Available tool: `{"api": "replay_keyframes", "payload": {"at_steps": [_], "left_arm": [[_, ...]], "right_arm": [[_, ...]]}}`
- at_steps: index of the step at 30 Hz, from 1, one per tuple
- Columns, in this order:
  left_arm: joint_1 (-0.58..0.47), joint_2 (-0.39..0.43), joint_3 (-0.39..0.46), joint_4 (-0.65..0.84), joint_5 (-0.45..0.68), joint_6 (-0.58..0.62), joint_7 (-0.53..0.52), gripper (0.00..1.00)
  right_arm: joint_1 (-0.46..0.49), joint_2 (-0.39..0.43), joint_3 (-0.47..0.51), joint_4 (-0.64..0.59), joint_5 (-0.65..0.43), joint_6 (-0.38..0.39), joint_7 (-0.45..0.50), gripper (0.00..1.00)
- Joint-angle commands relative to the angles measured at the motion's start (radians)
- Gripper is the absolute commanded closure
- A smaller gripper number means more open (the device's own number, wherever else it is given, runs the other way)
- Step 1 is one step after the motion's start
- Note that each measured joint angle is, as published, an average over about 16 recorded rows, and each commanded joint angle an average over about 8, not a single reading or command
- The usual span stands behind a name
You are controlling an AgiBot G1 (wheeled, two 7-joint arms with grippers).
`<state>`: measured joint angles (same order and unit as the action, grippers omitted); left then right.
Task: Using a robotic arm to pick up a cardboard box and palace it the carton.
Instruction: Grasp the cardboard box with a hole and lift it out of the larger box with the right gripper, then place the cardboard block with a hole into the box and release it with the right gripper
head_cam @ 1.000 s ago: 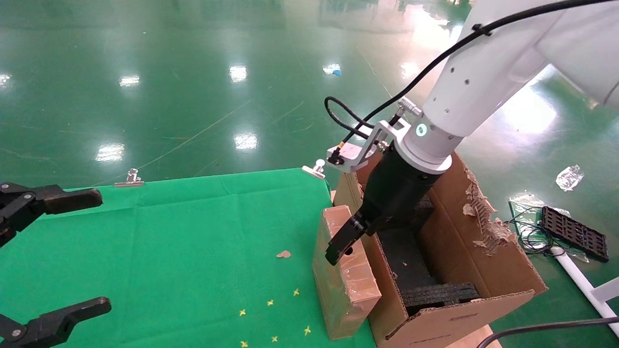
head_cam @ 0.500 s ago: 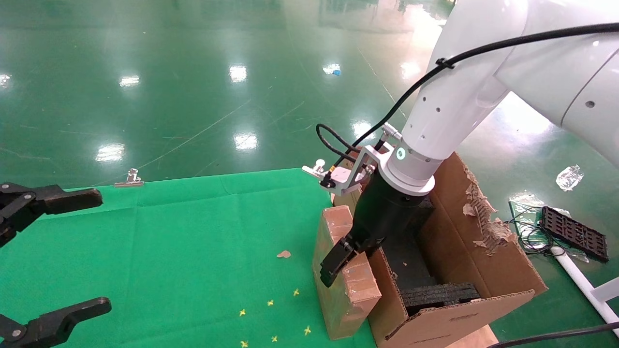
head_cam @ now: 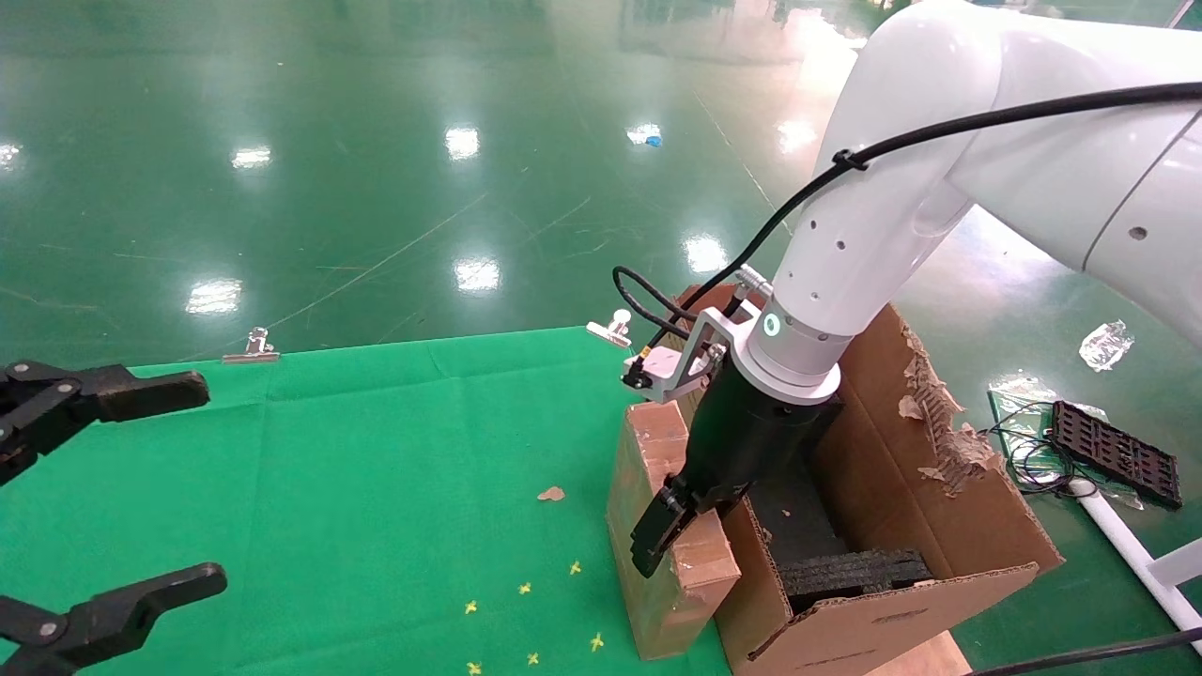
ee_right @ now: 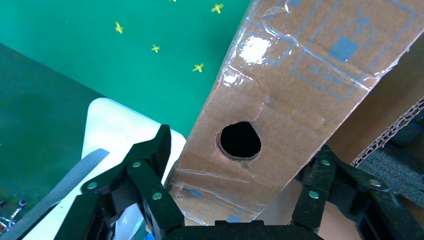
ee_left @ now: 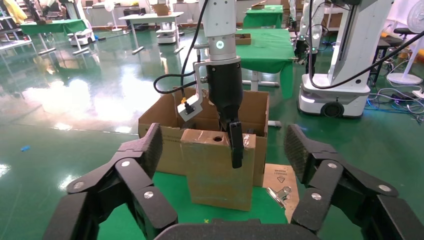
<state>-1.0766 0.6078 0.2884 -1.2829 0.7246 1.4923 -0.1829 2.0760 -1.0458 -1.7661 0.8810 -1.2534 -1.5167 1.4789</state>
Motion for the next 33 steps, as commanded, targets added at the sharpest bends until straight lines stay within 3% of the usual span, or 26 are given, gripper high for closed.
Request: {"api": "replay_keyframes", "payload": {"at_steps": [1, 12, 18, 26, 33], "left_arm": [[0.0, 0.0, 0.0, 0.0, 0.0, 0.0, 0.0, 1.0], [0.0, 0.0, 0.001, 0.0, -0.001, 0.0, 0.0, 1.0], [0.0, -0.001, 0.001, 0.0, -0.001, -0.001, 0.001, 1.0], [0.0, -0.001, 0.002, 0.0, -0.001, -0.001, 0.001, 1.0], [0.0, -0.001, 0.002, 0.0, -0.001, -0.001, 0.001, 1.0]], "right_arm": [[-0.002, 0.001, -0.002, 0.005, -0.002, 0.003, 0.005, 1.0], [0.002, 0.01, -0.007, 0.017, -0.015, 0.012, 0.012, 1.0], [0.035, 0.071, 0.036, 0.046, 0.016, 0.054, -0.054, 1.0], [0.165, 0.207, 0.13, 0.062, 0.053, 0.097, -0.216, 1.0], [0.326, 0.315, 0.166, 0.053, -0.007, 0.087, -0.268, 1.0]]}}
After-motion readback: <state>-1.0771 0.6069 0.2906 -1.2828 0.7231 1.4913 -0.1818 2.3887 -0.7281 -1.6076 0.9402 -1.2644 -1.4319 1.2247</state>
